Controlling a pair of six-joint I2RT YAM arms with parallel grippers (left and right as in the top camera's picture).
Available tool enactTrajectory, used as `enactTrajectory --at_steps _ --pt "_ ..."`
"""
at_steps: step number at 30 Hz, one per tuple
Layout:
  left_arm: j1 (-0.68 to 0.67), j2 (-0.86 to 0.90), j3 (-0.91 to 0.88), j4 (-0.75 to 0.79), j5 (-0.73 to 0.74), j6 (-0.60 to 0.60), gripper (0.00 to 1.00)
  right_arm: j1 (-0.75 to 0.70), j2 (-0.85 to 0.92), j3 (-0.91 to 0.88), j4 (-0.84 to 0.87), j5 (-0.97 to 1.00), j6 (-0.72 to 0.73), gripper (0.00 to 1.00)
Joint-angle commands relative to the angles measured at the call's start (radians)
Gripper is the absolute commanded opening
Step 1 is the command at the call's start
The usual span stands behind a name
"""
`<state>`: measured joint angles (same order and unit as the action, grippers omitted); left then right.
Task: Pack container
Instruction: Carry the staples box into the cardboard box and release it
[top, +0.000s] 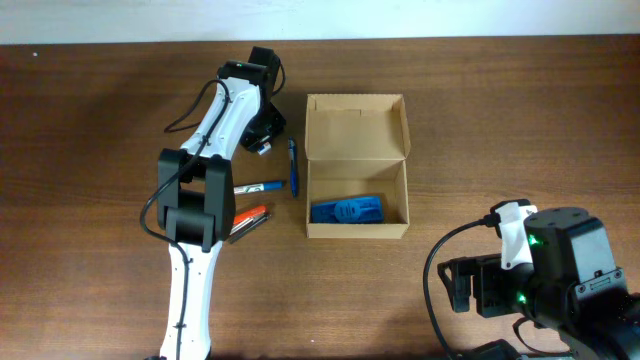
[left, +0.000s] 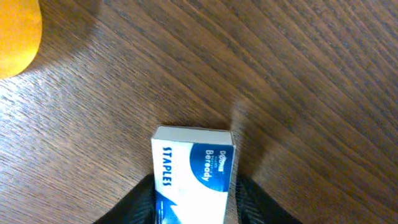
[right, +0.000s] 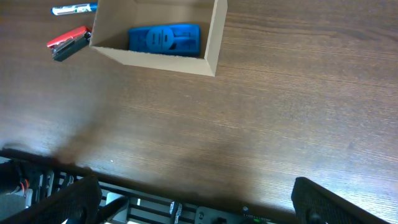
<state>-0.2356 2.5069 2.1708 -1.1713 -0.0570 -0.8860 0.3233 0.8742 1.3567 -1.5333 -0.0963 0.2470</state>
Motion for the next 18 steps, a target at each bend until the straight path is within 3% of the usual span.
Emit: enactTrajectory --at_steps 1,8,12,18 --pt "0.005 0.014 -0.030 -0.010 -0.022 0.001 0.31 0.006 -0.004 0.010 0.003 -0.005 -0.004 0.99" --pt "0.005 0.002 -0.012 -0.056 -0.036 0.001 0.15 0.006 -0.004 0.010 0.003 -0.005 -0.004 0.99" --pt "0.001 -0.085 0.102 -0.196 -0.173 0.014 0.14 0.006 -0.004 0.010 0.003 -0.005 -0.004 0.99" --pt "-0.065 -0.292 0.120 -0.259 -0.172 0.076 0.14 0.006 -0.004 0.010 0.003 -0.005 -0.004 0.99"
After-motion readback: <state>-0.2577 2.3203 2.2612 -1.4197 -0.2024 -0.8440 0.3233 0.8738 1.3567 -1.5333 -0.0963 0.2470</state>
